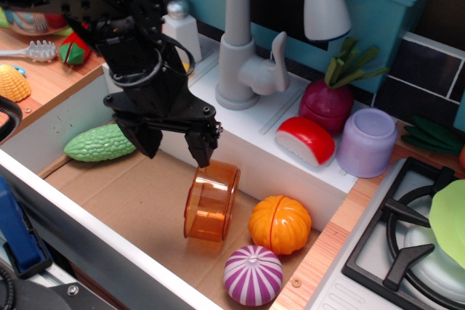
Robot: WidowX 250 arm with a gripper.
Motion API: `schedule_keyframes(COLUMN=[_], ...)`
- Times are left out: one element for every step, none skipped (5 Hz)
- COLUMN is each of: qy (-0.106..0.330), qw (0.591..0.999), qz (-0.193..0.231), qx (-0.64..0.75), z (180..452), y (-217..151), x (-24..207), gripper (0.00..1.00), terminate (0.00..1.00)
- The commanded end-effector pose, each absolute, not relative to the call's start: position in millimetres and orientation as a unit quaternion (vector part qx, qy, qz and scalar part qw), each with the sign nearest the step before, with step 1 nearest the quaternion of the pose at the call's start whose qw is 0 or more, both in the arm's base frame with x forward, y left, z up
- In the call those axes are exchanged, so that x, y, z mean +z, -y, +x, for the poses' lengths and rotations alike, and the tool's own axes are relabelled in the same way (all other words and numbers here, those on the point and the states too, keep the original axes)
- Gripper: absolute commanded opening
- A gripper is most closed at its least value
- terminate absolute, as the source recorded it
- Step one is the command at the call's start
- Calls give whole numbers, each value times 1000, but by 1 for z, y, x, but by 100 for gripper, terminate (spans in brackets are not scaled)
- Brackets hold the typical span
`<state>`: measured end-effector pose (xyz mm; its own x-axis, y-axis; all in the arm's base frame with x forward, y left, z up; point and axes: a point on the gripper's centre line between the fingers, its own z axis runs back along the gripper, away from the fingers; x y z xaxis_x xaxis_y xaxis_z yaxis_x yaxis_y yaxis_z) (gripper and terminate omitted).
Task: Flip orange pot upright in sink
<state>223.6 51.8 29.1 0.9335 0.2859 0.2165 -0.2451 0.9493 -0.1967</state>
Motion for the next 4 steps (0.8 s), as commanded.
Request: schedule_keyframes(qy=[137,150,154,161], qw=[971,966,961,957], qz=[-121,-146,-166,-180], qx=[152,155,160,164], z=[225,225,230,237], y=[-62,-63,-58,-52], x=[15,5,3,1], gripper=[100,100,100,100], terminate=[0,0,0,0])
